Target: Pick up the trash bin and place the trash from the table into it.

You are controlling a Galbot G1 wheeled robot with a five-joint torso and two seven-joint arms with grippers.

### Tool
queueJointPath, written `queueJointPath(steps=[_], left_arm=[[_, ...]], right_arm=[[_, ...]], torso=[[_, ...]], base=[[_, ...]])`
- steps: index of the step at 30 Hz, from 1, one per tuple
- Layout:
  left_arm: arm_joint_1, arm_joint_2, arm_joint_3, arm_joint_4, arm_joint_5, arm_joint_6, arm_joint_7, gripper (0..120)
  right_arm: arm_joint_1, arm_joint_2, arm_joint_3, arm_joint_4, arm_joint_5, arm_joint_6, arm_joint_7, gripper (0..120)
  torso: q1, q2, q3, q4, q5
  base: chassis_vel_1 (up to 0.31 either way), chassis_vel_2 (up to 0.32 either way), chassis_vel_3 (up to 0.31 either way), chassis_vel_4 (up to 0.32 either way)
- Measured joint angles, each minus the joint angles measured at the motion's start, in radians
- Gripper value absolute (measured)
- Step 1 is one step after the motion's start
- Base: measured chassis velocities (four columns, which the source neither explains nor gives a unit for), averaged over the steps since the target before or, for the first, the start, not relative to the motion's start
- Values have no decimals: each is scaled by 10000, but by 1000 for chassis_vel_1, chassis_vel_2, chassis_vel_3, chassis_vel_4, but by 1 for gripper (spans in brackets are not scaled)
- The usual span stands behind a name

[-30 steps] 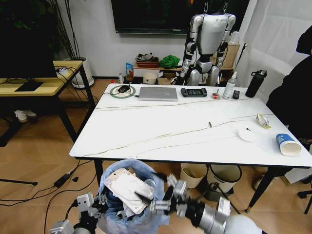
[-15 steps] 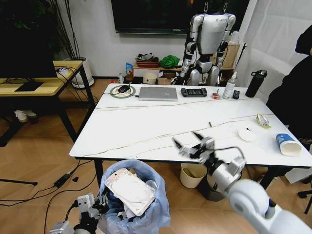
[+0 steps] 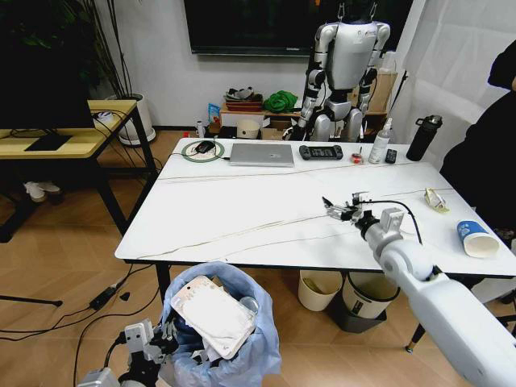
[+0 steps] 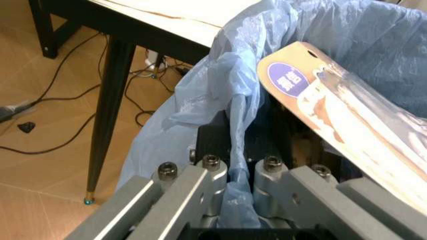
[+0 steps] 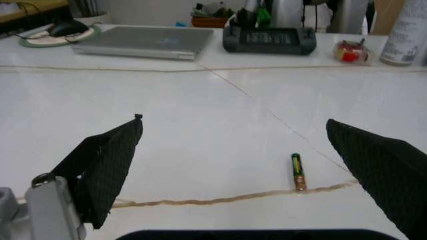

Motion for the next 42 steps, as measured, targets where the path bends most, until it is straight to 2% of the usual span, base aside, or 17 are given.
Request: queueJointPath(steps=[5, 7, 11, 22, 24, 25, 29, 30, 34, 35, 36, 37, 39, 41, 42], left_arm=[[3, -69, -1, -5, 47, 0, 2, 0], [3, -69, -1, -5, 47, 0, 2, 0], [13, -164, -2, -6, 106, -7, 6, 0], [56, -223, -22, -38, 129, -31, 10, 0], [58, -224, -23, -39, 131, -33, 11, 0], [55, -222, -24, -39, 131, -35, 13, 0], [42, -221, -23, -39, 131, -36, 15, 0], [38, -220, -18, -39, 131, -37, 15, 0], [33, -212, -15, -38, 131, -36, 16, 0], [33, -201, -15, -36, 131, -37, 16, 0], [33, -201, -15, -36, 131, -37, 16, 0], [33, -193, -15, -34, 130, -37, 16, 0], [33, -190, -15, -33, 129, -38, 16, 0], [33, -177, -15, -33, 123, -40, 16, 0], [34, -173, -16, -34, 120, -40, 16, 0]], right_arm=[[625, 202, -103, -1170, -112, 44, -290, 100], [625, 202, -103, -1170, -112, 44, -290, 100], [1267, 467, -417, -2330, -166, 213, -576, 100], [1627, 730, -748, -3489, -119, 144, -725, 99], [1635, 729, -751, -3592, -146, 130, -729, 95], [1631, 714, -752, -3645, -192, 128, -732, 88], [1589, 682, -738, -3654, -229, 133, -731, 77], [1560, 670, -723, -3654, -251, 145, -731, 69], [1537, 667, -708, -3646, -276, 156, -730, 59], [1524, 659, -708, -3627, -290, 156, -730, 51], [1524, 659, -708, -3627, -290, 156, -730, 51], [1509, 651, -709, -3594, -331, 160, -730, 44], [1504, 651, -709, -3581, -350, 169, -730, 43], [1482, 658, -710, -3544, -391, 186, -724, 31], [1477, 660, -710, -3536, -395, 186, -722, 30]], torso=[[0, 0, 0, -1, -1], [0, 0, 0, -1, -1], [0, 1, -1, 0, -3], [-1, 1, -1, 0, -2], [-1, 1, -2, 0, -2], [-1, 1, -1, -2, -1], [-2, 1, -3, -2, -3], [-2, 2, -3, -2, -4], [-2, 3, -3, -2, -4], [-2, 3, -3, -1, -4], [-2, 3, -3, -1, -4], [-2, 3, -3, -1, -3], [-2, 3, -3, -1, -3], [-2, 3, -3, 0, 0], [-2, 3, -3, 0, 0]], base=[[0, 0, 0, 0], [0, 0, 0, 0], [0, 0, 0, 0], [0, 0, 0, 0], [0, 0, 0, 0], [0, 0, 0, 0], [0, 0, 0, 0], [0, 0, 0, 0], [0, 0, 0, 0], [0, 0, 0, 0], [0, 0, 0, 0], [0, 0, 0, 0], [0, 0, 0, 0], [0, 0, 0, 0], [0, 0, 0, 0]])
